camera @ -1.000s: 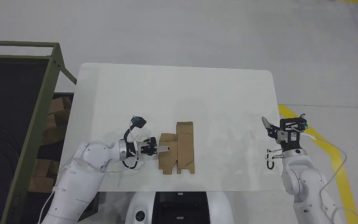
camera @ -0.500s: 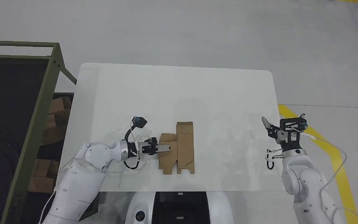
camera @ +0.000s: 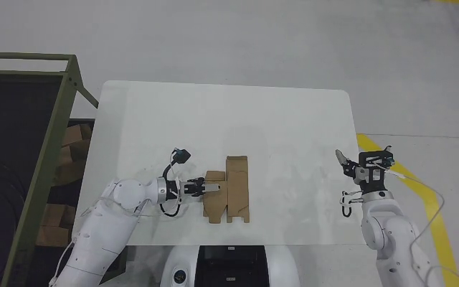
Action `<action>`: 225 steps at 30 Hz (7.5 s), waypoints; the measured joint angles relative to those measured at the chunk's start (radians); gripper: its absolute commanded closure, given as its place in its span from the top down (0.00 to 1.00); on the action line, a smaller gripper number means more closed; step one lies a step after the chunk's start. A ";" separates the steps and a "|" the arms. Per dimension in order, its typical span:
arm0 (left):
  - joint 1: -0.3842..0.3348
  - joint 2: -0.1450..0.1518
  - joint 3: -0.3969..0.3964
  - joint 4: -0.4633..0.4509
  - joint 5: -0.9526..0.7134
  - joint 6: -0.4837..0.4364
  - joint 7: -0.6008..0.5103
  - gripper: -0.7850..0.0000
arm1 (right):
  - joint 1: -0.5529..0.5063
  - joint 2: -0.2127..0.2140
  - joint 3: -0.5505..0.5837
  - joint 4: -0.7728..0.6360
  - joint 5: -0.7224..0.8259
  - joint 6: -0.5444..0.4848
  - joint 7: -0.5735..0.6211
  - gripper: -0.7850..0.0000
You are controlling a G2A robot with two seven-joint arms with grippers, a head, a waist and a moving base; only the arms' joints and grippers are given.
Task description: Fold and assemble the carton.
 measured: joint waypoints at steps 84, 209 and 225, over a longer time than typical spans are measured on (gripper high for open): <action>0.002 0.070 -0.048 0.027 -0.272 -0.252 -0.047 0.00 | 0.000 0.000 0.000 0.000 0.000 0.000 0.000 1.00; 0.051 0.134 -0.028 -0.036 -0.340 -0.528 0.098 0.00 | 0.832 0.169 -1.009 0.511 1.650 -0.988 0.832 0.59; 0.039 0.140 -0.009 -0.026 -0.328 -0.540 0.116 0.00 | 0.863 0.138 -1.042 0.521 1.672 -0.961 0.859 0.36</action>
